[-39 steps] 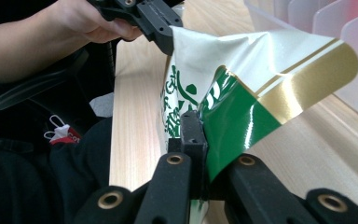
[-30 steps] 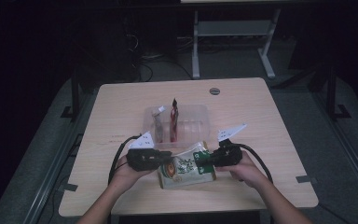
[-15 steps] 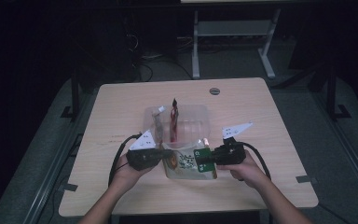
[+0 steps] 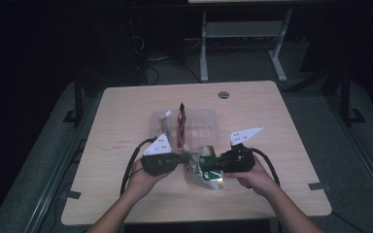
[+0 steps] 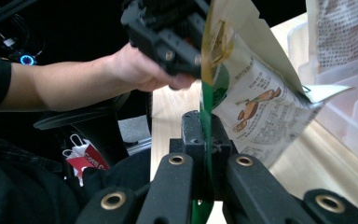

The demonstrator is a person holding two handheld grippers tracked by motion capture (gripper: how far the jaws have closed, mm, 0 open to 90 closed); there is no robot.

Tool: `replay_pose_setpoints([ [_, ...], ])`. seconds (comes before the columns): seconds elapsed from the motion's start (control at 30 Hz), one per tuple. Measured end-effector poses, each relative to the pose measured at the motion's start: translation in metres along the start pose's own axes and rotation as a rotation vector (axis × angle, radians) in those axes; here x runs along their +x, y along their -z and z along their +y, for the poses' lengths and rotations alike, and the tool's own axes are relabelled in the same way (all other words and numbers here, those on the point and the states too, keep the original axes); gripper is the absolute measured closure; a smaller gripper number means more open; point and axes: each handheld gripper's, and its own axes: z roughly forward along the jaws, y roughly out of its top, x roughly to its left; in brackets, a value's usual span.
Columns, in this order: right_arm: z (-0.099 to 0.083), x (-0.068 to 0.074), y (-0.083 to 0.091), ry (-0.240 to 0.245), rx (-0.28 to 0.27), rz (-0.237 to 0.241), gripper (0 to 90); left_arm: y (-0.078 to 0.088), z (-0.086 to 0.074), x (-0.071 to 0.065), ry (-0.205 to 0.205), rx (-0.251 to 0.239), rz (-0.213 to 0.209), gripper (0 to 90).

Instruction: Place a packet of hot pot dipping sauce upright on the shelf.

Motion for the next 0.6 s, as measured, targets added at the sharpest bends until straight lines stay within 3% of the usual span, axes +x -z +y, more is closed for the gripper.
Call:
replay_pose_setpoints([
  [0.27,0.005,0.001,0.017,0.015,-0.052,-0.031,90.0,-0.003,-0.004,-0.003,0.003,0.035,-0.023,74.9],
  [0.6,0.007,0.005,0.043,0.017,-0.123,-0.068,90.0,-0.002,-0.020,-0.004,0.021,0.124,-0.084,55.0],
])
